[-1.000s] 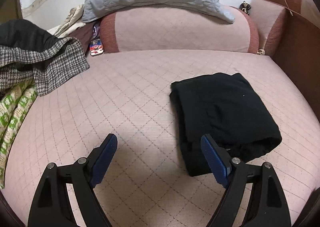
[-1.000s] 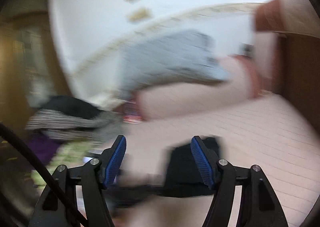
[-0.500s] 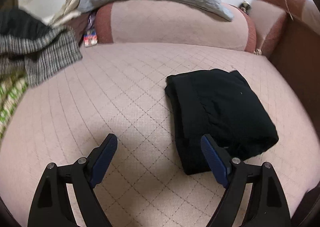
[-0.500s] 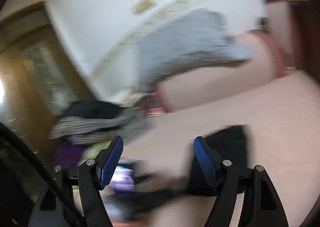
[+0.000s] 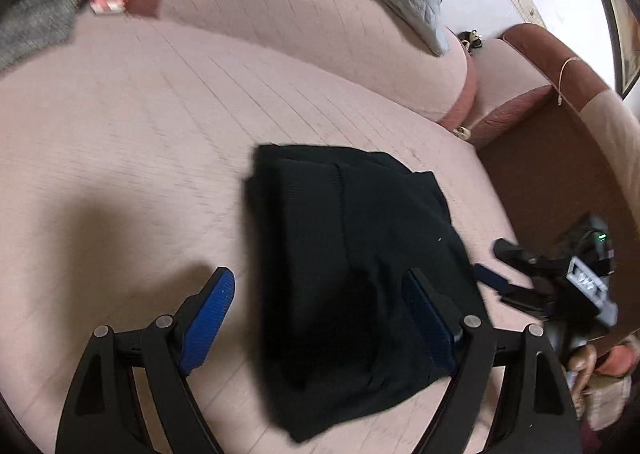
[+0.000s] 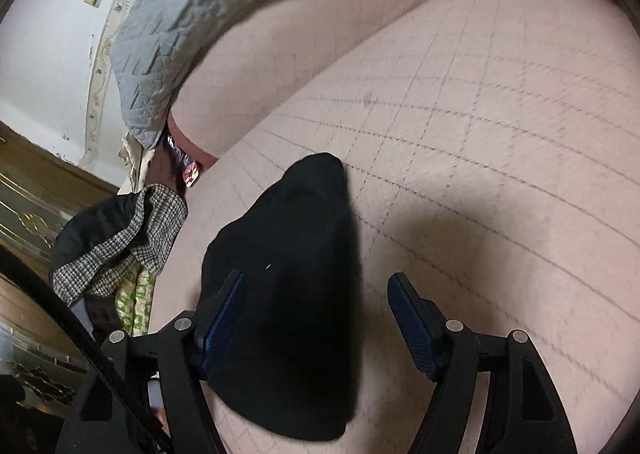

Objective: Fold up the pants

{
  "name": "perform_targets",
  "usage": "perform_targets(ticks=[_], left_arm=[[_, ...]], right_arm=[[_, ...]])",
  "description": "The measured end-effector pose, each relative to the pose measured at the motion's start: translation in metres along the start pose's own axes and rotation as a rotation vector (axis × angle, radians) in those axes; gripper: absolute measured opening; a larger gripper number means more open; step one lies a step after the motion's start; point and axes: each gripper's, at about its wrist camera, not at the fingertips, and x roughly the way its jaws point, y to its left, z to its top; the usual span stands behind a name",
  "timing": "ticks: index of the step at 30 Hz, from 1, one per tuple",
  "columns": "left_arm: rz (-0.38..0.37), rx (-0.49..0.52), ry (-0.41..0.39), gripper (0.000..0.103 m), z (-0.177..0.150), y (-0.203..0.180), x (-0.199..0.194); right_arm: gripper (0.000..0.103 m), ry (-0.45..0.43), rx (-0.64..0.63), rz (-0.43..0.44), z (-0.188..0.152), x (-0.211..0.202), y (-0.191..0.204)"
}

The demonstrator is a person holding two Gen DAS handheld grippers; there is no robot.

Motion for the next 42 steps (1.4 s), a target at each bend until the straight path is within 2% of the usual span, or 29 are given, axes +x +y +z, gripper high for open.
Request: perform_targets(ticks=[2,4,5,6,7,8,9,10,12,15,16,17,18,19,21,23,25,28,30,31,32,34,36,38,40,42], left_arm=[[-0.044,-0.030,0.040,0.086,0.007,0.004,0.017],[-0.052,-0.050,0.033,0.088,0.014,0.003,0.028],[-0.042,-0.051,0.034,0.088,0.016,0.000,0.030],[-0.042,-0.058,0.042,0.075,0.020,-0.006,0.032],[-0.056,-0.072,0.054,0.065,0.022,-0.008,0.034],[-0.047,-0.071,0.062,0.051,0.025,-0.011,0.034],[-0.040,-0.062,0.058,0.047,0.028,-0.012,0.033],[-0.040,-0.051,0.054,0.045,0.031,-0.015,0.031],[-0.044,-0.046,0.036,0.042,0.037,-0.015,0.025],[-0.058,-0.062,0.011,0.043,0.046,-0.014,0.024],[-0.037,-0.059,0.014,0.046,0.047,-0.013,0.026],[0.038,-0.046,0.025,0.050,0.047,-0.015,0.032],[0.090,-0.036,0.034,0.050,0.045,-0.016,0.035],[0.103,-0.022,0.046,0.051,0.044,-0.017,0.039],[0.072,-0.029,0.019,0.051,0.041,-0.019,0.027],[0.011,-0.043,-0.028,0.051,0.037,-0.021,0.005],[-0.017,-0.038,-0.071,0.051,0.030,-0.021,-0.015],[-0.036,-0.034,-0.075,0.051,0.018,-0.022,-0.023],[0.032,-0.006,-0.045,0.051,0.012,-0.022,-0.011],[0.101,0.004,-0.016,0.051,0.008,-0.019,0.001],[0.122,-0.004,0.008,0.051,0.003,-0.014,0.009],[0.120,-0.012,0.009,0.052,-0.001,-0.012,0.009],[0.119,-0.013,-0.001,0.052,-0.002,-0.017,-0.001],[0.124,0.016,-0.038,0.052,-0.005,-0.028,-0.024],[0.173,0.082,-0.105,0.053,-0.012,-0.043,-0.049],[0.241,0.148,-0.208,0.068,-0.026,-0.057,-0.077]], right_arm=[[0.078,0.020,0.007,0.023,0.004,0.014,-0.003],[0.077,0.039,0.020,0.030,0.003,0.025,-0.008],[0.073,0.051,0.018,0.032,0.003,0.030,-0.007],[0.046,0.069,0.009,0.032,0.003,0.035,-0.005],[0.028,0.103,0.000,0.034,0.002,0.044,-0.004],[0.027,0.108,-0.006,0.031,0.003,0.046,-0.001],[0.021,0.093,-0.026,0.018,0.004,0.045,0.005],[0.019,0.086,-0.067,0.018,0.005,0.040,0.013],[0.018,0.051,-0.126,0.028,0.009,0.030,0.029],[0.019,-0.016,-0.166,0.044,0.015,0.015,0.043],[0.025,-0.031,-0.178,0.006,0.016,0.016,0.044],[0.030,-0.042,-0.189,-0.068,0.015,0.019,0.043],[0.041,-0.050,-0.193,-0.133,0.013,0.021,0.041],[0.042,-0.050,-0.195,-0.197,0.011,0.024,0.037],[0.042,-0.074,-0.188,-0.231,0.011,0.020,0.036],[0.042,-0.131,-0.204,-0.217,0.011,0.003,0.047],[0.042,-0.156,-0.220,-0.143,0.010,-0.014,0.061],[0.042,-0.083,-0.177,0.014,0.001,-0.016,0.067],[0.042,-0.001,-0.124,0.070,-0.008,-0.001,0.063],[0.042,0.039,-0.091,0.073,-0.013,0.008,0.056],[0.042,0.074,-0.059,0.063,-0.018,0.018,0.048],[0.040,0.109,-0.016,0.053,-0.022,0.033,0.035],[0.040,0.088,0.048,0.093,-0.019,0.029,0.027],[0.044,0.047,0.016,0.081,-0.021,0.007,0.036],[0.056,0.005,-0.046,0.049,-0.031,-0.016,0.048],[0.057,-0.041,-0.105,0.005,-0.045,-0.039,0.058]])
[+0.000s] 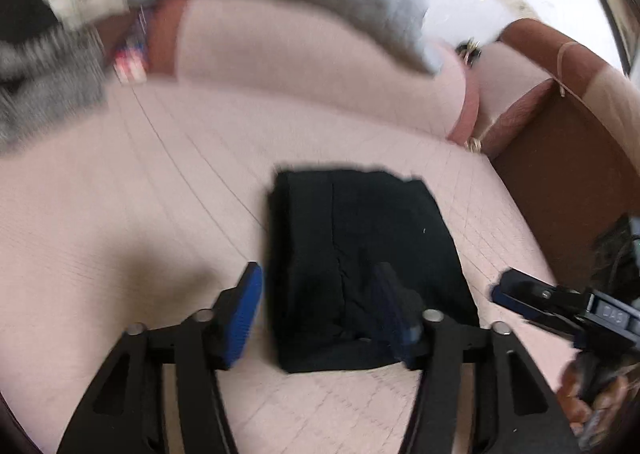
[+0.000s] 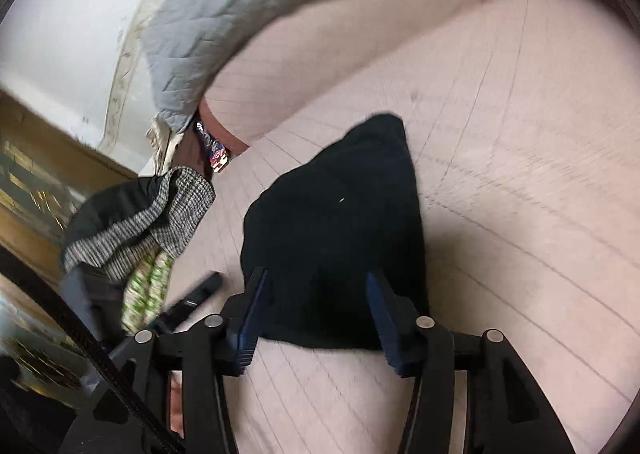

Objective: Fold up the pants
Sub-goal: 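Release the folded pants and withdraw both grippers from the stack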

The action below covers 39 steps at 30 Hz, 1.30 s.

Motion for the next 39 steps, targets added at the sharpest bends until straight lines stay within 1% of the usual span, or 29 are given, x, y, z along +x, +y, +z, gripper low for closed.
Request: perform_targets(ticks=[1,2,3,4,5,7,8,10,12,14,15,18,21,23,26,31,39], left_arm=[[0.065,0.034,-0.089,0.073,-0.007,-0.006,-0.024],[0.095,0.044,-0.134,0.083,-0.009,-0.007,-0.034],[0.134,0.051,-0.226,0.093,-0.018,-0.010,-0.057],[0.147,0.049,-0.280,0.098,-0.022,-0.010,-0.072],[0.157,0.046,-0.331,0.103,-0.027,-0.009,-0.084],[0.168,0.056,-0.442,0.103,-0.037,-0.012,-0.109],[0.172,0.086,-0.469,0.103,-0.038,-0.016,-0.116],[0.185,0.139,-0.481,0.103,-0.030,-0.028,-0.123],[0.187,0.164,-0.462,0.103,-0.032,-0.035,-0.123],[0.165,0.168,-0.432,0.103,-0.036,-0.041,-0.116],[0.150,0.164,-0.405,0.103,-0.038,-0.043,-0.112],[0.120,0.147,-0.275,0.103,-0.042,-0.041,-0.088],[0.124,0.133,-0.190,0.103,-0.049,-0.041,-0.068],[0.127,0.130,-0.157,0.103,-0.052,-0.041,-0.058],[0.135,0.136,-0.123,0.103,-0.058,-0.040,-0.046],[0.129,0.132,-0.071,0.103,-0.063,-0.038,-0.032],[0.130,0.126,-0.043,0.103,-0.064,-0.034,-0.025]], right_arm=[[0.062,-0.038,-0.036,-0.042,-0.009,-0.011,0.009],[0.065,-0.075,-0.073,-0.091,-0.020,-0.021,0.017],[0.070,-0.114,-0.107,-0.139,-0.031,-0.033,0.020],[0.074,-0.141,-0.128,-0.173,-0.041,-0.041,0.021],[0.075,-0.163,-0.145,-0.208,-0.051,-0.044,0.023],[0.076,-0.185,-0.165,-0.274,-0.074,-0.047,0.025],[0.076,-0.181,-0.172,-0.295,-0.081,-0.046,0.025],[0.076,-0.158,-0.174,-0.328,-0.090,-0.040,0.020],[0.076,-0.144,-0.168,-0.341,-0.096,-0.033,0.021],[0.076,-0.149,-0.165,-0.350,-0.100,-0.027,0.021],[0.077,-0.153,-0.173,-0.356,-0.102,-0.026,0.022],[0.078,-0.167,-0.226,-0.395,-0.106,-0.020,0.024],[0.078,-0.162,-0.237,-0.414,-0.106,-0.013,0.021],[0.078,-0.150,-0.225,-0.418,-0.104,-0.009,0.016],[0.078,-0.136,-0.212,-0.427,-0.101,-0.003,0.010],[0.079,-0.116,-0.232,-0.444,-0.101,0.006,0.009],[0.080,-0.112,-0.320,-0.472,-0.109,0.018,0.021]])
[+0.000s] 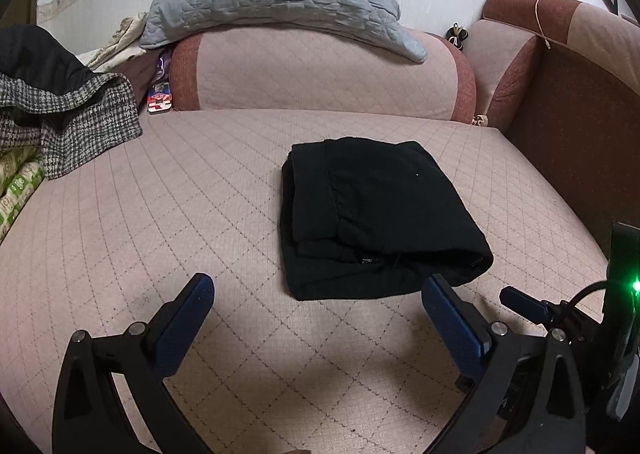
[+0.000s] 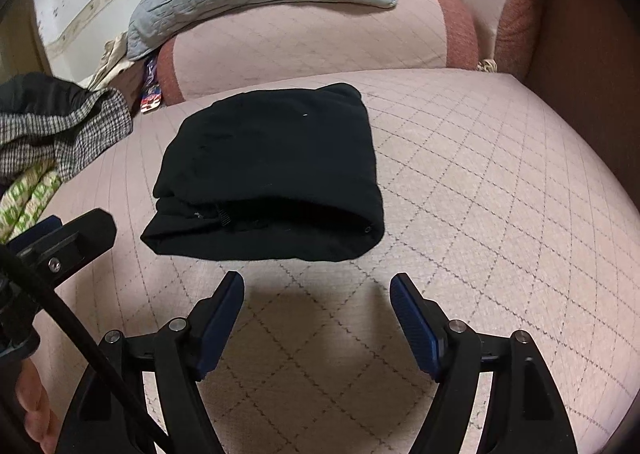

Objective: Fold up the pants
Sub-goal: 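Release the folded pants and withdraw both grippers from the stack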

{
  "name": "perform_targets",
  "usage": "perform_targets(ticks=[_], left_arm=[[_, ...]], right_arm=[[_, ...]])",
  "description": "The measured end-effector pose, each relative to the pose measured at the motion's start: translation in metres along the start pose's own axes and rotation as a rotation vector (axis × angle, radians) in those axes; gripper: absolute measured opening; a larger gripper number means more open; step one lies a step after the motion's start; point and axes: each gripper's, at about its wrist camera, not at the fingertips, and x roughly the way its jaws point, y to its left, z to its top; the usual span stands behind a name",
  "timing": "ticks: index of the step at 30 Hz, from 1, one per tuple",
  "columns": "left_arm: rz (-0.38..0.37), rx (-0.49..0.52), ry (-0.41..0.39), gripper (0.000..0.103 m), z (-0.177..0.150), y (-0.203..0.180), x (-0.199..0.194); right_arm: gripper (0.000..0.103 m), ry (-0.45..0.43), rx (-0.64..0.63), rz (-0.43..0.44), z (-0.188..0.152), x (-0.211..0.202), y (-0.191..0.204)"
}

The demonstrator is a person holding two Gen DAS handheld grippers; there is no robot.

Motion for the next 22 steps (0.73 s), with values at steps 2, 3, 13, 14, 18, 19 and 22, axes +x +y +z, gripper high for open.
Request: perform_targets(ticks=[2,3,13,14,18,19,22], left_arm=[[0.000,-0.002,0.007,0.103,-0.001,0.001,0.001],[-0.001,-0.002,0.009,0.103,-0.001,0.001,0.002],[-0.011,-0.021,0.035,0.103,-0.002,0.003,0.006],[-0.014,-0.024,0.037,0.103,-0.002,0.004,0.006],[-0.043,-0.053,0.062,0.103,-0.002,0.008,0.009],[-0.051,-0.058,0.075,0.103,-0.003,0.009,0.011],[-0.052,-0.058,0.095,0.103,-0.004,0.009,0.014]], right_arm=[[0.080,-0.006,-0.013,-0.006,-0.001,0.000,0.002],[0.080,-0.010,-0.018,-0.009,-0.001,-0.001,0.003],[0.081,-0.025,-0.023,-0.016,0.001,-0.002,0.002],[0.081,-0.028,-0.025,-0.017,0.000,-0.003,0.003],[0.081,-0.041,-0.043,-0.019,-0.001,-0.004,0.006],[0.081,-0.043,-0.046,-0.018,-0.002,-0.005,0.007],[0.081,-0.042,-0.058,-0.012,-0.003,-0.005,0.011]])
